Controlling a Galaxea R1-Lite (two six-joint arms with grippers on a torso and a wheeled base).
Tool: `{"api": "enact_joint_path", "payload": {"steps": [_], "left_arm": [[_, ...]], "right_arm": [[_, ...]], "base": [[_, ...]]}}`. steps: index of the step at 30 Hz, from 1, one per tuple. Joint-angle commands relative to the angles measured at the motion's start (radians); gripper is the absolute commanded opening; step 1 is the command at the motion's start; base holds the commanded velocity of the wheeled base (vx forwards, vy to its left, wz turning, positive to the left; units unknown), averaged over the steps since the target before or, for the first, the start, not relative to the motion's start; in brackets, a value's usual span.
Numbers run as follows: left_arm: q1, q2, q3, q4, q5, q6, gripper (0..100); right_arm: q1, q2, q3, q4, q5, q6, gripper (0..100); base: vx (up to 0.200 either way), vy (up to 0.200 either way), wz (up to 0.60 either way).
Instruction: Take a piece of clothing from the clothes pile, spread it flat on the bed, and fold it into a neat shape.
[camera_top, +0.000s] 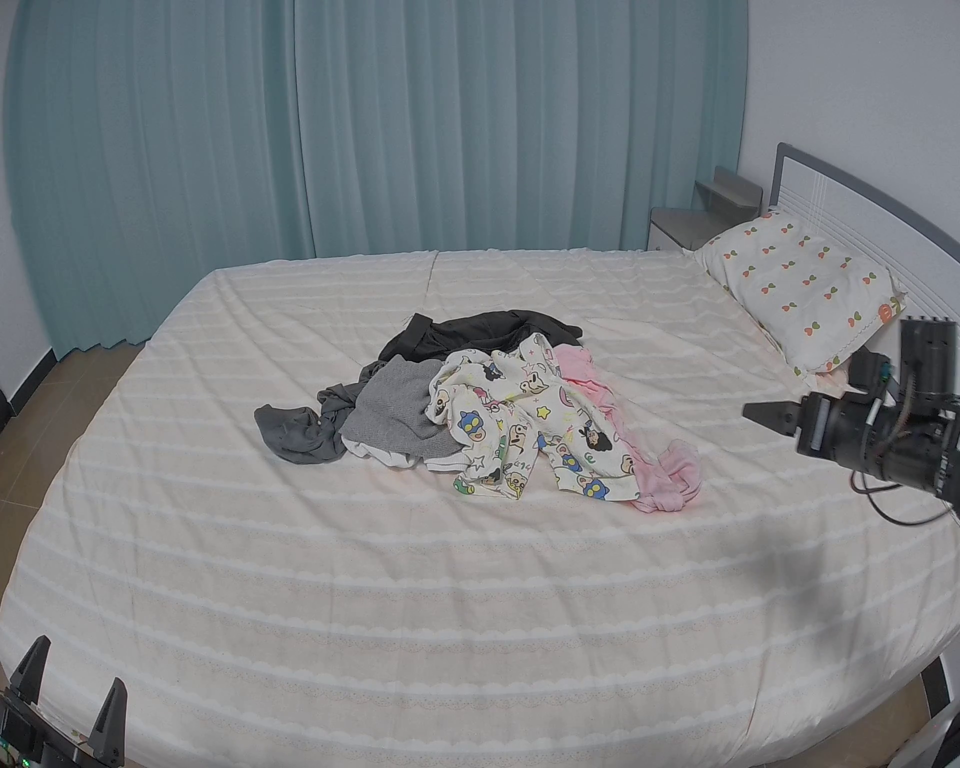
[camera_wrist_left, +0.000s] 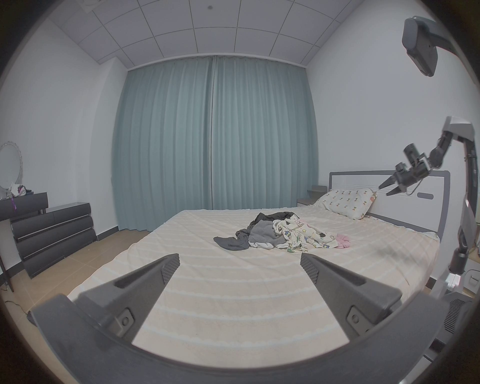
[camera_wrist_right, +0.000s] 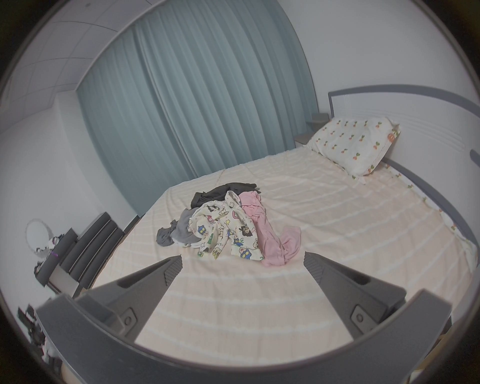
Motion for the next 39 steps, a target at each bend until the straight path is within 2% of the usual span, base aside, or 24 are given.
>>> {"api": "enact_joint_path", "payload": {"steps": [1, 12, 36, 37, 39], "left_arm": [[0.000, -0.012, 0.016, 0.000, 0.000, 0.000, 100], [0.000, -0.012, 0.016, 0.000, 0.000, 0.000, 100], [0.000, -0.012, 0.016, 0.000, 0.000, 0.000, 100], [0.000, -0.012, 0.016, 0.000, 0.000, 0.000, 100], [0.000, -0.012, 0.016, 0.000, 0.000, 0.000, 100]], "right_arm": [[0.095, 0.781, -0.521, -0.152, -0.118, 0.172, 100], [0.066, 0.989, -0.727, -0.149, -0.123, 0.180, 100], [0.098, 1.111, -0.883, -0.147, -0.123, 0.172, 100], [0.098, 1.112, -0.885, -0.147, -0.123, 0.172, 0], [0.098, 1.117, -0.887, -0.153, -0.123, 0.172, 0]], "base": [[0.000, 0.000, 0.00], [0.000, 0.000, 0.00], [0.000, 0.000, 0.00], [0.000, 0.000, 0.00], [0.000, 0.000, 0.00]]}}
